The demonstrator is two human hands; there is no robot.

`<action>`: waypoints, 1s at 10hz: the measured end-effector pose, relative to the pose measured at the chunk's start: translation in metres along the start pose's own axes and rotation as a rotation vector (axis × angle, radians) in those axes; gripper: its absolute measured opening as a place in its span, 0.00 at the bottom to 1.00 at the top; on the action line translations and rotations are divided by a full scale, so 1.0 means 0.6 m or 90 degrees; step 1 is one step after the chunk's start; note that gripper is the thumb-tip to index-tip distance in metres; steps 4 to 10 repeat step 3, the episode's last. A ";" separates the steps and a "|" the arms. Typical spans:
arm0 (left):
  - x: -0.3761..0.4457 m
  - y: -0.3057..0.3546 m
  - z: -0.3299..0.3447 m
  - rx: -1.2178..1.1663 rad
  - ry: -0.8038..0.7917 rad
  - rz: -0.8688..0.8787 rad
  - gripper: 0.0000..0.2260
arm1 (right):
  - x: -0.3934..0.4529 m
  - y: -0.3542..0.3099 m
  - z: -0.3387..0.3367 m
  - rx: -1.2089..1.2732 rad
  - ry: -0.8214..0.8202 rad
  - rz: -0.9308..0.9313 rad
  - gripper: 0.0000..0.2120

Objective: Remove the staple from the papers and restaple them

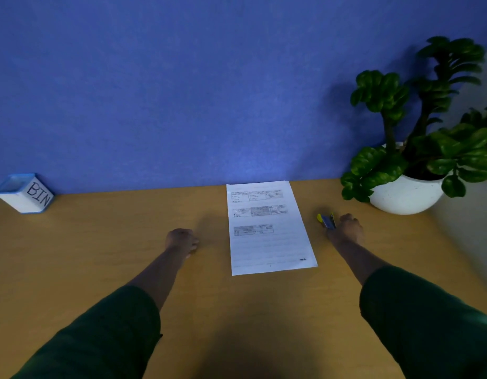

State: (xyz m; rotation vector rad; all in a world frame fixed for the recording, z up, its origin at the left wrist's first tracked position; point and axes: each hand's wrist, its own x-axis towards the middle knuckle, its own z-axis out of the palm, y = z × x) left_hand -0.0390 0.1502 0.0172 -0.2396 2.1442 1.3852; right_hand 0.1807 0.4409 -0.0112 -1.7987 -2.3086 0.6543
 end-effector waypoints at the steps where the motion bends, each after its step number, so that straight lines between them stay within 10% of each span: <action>1: -0.011 0.007 0.001 -0.001 -0.017 0.000 0.12 | -0.013 -0.007 -0.008 0.021 0.016 0.002 0.26; 10: -0.021 0.006 -0.013 0.030 -0.053 0.020 0.13 | -0.056 -0.044 -0.002 0.077 0.034 -0.035 0.22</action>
